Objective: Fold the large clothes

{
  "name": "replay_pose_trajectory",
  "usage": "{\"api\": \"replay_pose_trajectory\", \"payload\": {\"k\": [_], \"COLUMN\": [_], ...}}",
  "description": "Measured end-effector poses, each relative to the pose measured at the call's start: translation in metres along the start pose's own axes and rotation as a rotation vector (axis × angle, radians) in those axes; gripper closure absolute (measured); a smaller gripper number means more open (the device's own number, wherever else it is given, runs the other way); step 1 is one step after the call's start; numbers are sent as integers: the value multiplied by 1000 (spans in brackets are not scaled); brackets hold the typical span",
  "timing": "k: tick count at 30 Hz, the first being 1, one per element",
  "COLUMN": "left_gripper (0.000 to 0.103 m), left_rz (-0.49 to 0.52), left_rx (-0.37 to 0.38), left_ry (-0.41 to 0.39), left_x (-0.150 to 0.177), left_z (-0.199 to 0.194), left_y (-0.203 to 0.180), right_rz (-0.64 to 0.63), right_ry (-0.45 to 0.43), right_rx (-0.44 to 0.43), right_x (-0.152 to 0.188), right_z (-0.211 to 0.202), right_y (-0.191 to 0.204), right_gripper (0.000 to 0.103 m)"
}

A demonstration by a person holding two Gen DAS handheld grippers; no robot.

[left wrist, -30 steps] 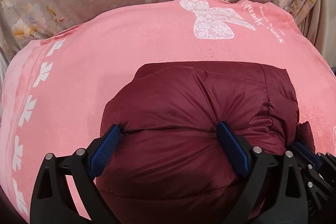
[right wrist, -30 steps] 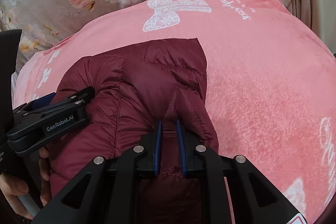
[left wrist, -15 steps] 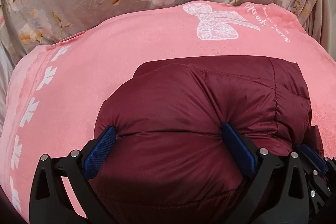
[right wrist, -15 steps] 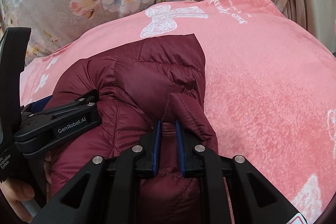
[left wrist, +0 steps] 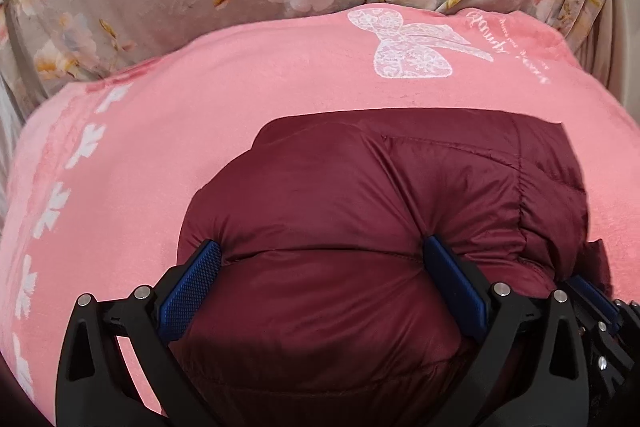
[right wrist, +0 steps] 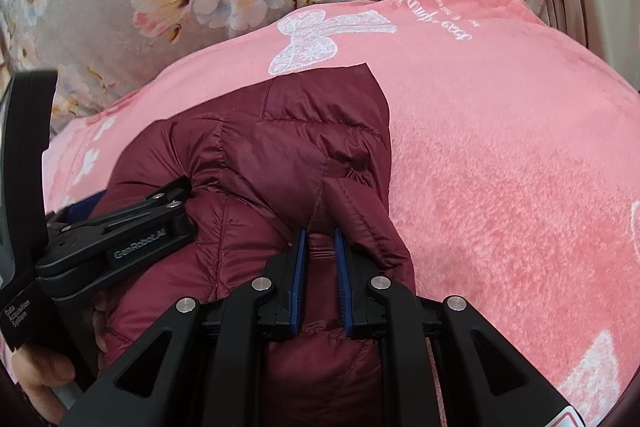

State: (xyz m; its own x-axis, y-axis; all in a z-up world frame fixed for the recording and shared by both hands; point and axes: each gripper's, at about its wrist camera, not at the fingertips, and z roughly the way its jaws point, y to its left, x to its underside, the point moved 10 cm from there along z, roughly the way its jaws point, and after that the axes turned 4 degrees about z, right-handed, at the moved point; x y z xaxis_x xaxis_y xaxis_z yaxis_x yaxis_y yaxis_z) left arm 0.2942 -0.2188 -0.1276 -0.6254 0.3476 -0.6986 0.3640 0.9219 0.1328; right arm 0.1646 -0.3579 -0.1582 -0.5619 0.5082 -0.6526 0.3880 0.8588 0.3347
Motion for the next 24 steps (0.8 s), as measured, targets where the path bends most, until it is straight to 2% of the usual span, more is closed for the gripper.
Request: {"api": "replay_pose_trajectory", "payload": {"k": [1,2,3,5,8,10,11,13,15,19,20,21,23,24], "left_gripper": [5,5,5,5,5,5,5,5,5,6,10,14,24,34], "left_rz": [-31,-65,-118,-199,-287,-360,-426,-491,-497,-444,-433,-421,-388,-357], "left_rx": [50,84,131,186,213,278,336,407,433,452,459,452,403,378], "left_ry": [18,31,43,66,127,179,213,249,257,242,243,245,236,220], "left_x": [2,5,9,15,30,42,49,58,62,58,55,54,53,50], "left_z": [-7,-14,-24,-35,-32,-24,-18,-12,-7,-5,-5,-6,-14,-21], "left_y": [6,13,23,42,69,76,79,77,72,57,54,51,49,48], "right_rz": [18,48,64,103,147,215,251,298,303,300,293,295,302,274], "right_ry": [4,-10,-17,-6,91,163,187,192,189,201,206,226,232,220], "right_rx": [-16,-37,-43,-38,-91,-156,-191,-241,-267,-301,-309,-343,-345,-326], "right_x": [-1,-3,-4,-3,9,20,23,26,24,16,15,15,16,15], "right_z": [-8,-22,-28,-40,-31,-21,-17,-13,-9,3,5,7,5,-1], "right_y": [-1,-4,-7,-19,-24,-24,-24,-23,-19,-4,1,9,10,14], "right_gripper": [86,74,51,33,33,33,33,30,27,27,30,48,61,72]}}
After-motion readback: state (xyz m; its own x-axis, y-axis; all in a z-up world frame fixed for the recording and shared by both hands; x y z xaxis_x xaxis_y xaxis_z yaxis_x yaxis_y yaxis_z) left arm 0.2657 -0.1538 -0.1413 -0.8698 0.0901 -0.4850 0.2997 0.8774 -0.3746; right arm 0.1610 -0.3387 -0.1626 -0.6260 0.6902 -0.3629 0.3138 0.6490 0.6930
